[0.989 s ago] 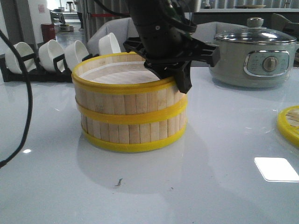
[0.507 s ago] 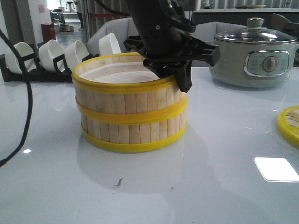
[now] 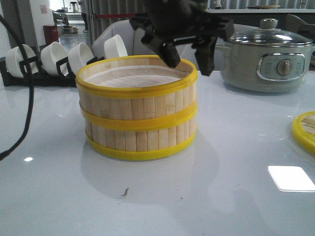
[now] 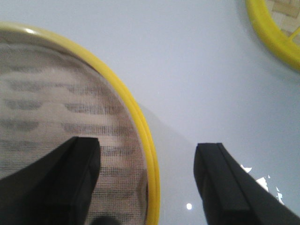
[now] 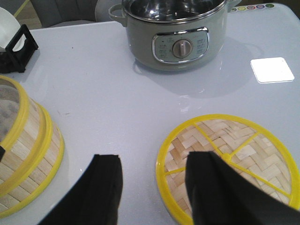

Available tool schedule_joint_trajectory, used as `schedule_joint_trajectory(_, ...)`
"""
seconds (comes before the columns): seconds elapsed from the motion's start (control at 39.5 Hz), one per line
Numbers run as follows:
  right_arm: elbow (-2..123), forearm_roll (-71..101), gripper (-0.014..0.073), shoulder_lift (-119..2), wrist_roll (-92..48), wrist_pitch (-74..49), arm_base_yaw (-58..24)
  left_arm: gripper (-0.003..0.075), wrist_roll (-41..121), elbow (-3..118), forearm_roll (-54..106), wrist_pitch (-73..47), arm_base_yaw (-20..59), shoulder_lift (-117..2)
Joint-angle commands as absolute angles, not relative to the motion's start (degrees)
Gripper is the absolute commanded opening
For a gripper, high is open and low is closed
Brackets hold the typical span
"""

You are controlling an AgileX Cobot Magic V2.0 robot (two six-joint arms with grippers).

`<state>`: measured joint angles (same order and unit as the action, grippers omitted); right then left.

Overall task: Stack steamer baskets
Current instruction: 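Lower the basket onto the centre basket, open the left gripper, withdraw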

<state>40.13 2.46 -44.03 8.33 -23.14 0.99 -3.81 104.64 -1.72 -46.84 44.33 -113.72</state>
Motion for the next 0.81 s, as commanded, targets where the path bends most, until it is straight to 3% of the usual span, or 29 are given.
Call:
schedule_joint_trajectory(0.0, 42.16, 1.91, 0.0433, -43.92, 8.10, -18.88, 1.05, 0.0496, -3.69, 110.85, -2.39, -46.84, 44.83, -108.11)
schedule_joint_trajectory(0.08, 42.16, 1.91, 0.0433, -43.92, 8.10, -18.88, 1.05, 0.0482, -3.69, 114.69, -2.55, -49.04, 44.83, -107.04)
schedule_joint_trajectory(0.18, 42.16, 1.91, 0.0433, -43.92, 8.10, -18.88, 1.05, 0.0375, -3.69, 120.14, -3.07, -51.32, 44.83, -105.33)
schedule_joint_trajectory(0.3, 42.16, 1.91, 0.0433, -43.92, 8.10, -18.88, 1.05, 0.0064, -4.64, 125.09, -6.44, -51.99, 43.63, -102.78)
schedule_joint_trajectory(0.35, 42.16, 1.91, 0.0433, -43.92, 8.10, -18.88, 1.05, 0.0109, -4.75, 126.37, -8.01, -51.99, 42.55, -101.53)
schedule_joint_trajectory(0.61, 42.16, 1.91, 0.0433, -43.92, 8.10, -18.88, 1.05, 0.0087, -5.67, 126.98, -10.07, -55.40, 30.82, -92.04)
schedule_joint_trajectory(0.79, 42.16, 1.91, 0.0433, -43.92, 8.10, -18.88, 1.05, 0.0087, -8.99, 117.29, -11.94, -54.28, 21.32, -80.74)
